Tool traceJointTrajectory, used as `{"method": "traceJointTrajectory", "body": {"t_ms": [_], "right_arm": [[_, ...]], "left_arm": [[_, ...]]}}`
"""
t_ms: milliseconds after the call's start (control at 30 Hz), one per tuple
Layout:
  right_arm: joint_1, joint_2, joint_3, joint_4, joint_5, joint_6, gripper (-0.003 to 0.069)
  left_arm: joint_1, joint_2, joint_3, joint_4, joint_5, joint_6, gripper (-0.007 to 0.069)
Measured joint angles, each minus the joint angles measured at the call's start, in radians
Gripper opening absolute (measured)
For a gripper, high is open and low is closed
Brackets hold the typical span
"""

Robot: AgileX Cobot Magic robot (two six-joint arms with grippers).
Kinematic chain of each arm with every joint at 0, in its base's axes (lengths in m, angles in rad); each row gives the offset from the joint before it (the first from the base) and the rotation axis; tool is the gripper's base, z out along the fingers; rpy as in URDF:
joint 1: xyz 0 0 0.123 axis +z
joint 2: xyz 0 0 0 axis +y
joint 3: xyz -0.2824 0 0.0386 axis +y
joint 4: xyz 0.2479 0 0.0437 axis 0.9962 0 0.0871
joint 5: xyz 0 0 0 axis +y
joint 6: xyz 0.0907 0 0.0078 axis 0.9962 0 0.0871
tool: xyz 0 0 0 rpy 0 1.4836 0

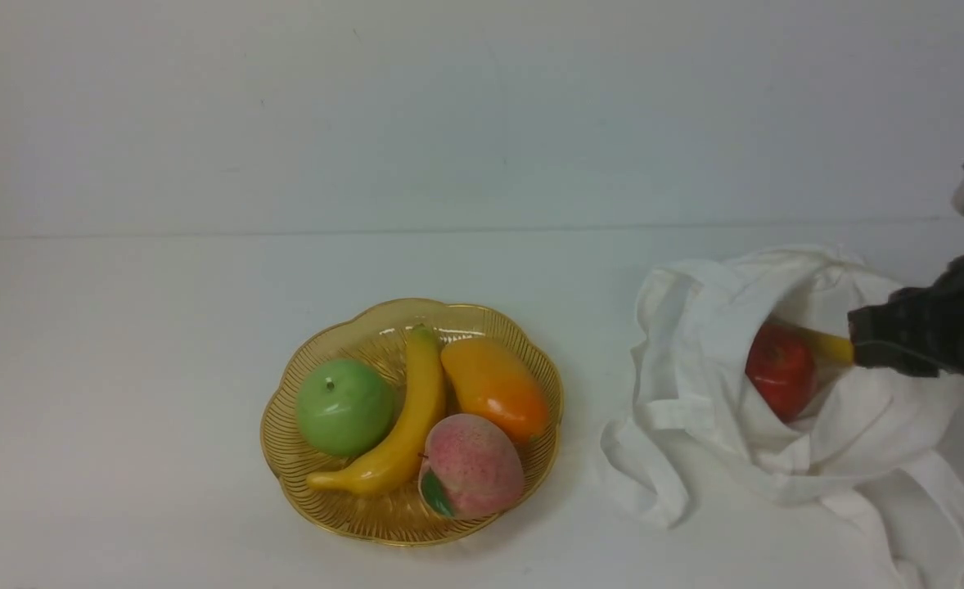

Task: Take the fruit out of the cloth bag on the white table and place them on a plate.
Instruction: 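Reach into the cloth bag and grasp a fruit inside it with the right gripper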

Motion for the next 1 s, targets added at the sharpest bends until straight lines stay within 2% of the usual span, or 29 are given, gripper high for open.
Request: {"method": "traceJointTrajectory", "body": {"t_ms": [200,400,633,1000], "right_arm": [[0.060,0.086,-0.002,0.016,-0.127,-0.047,0.0456],[0.106,0.186,-0.006,0.020,-0.285,-0.058,0.0575],[0.113,0.237,-0.009,0.066,-0.341,-0.058,0.0587],[0.137,0.239,-0.009,0.116,-0.334,-0.060,0.0587]], "left_arm": [[0.000,0.000,0.000,0.000,0.000,0.000,-0.0008],[0.000,0.000,0.000,0.000,0.000,0.000,-0.0008],[0.000,0.000,0.000,0.000,0.000,0.000,-0.0008],[0.000,0.000,0.000,0.000,0.000,0.000,-0.0008]]}}
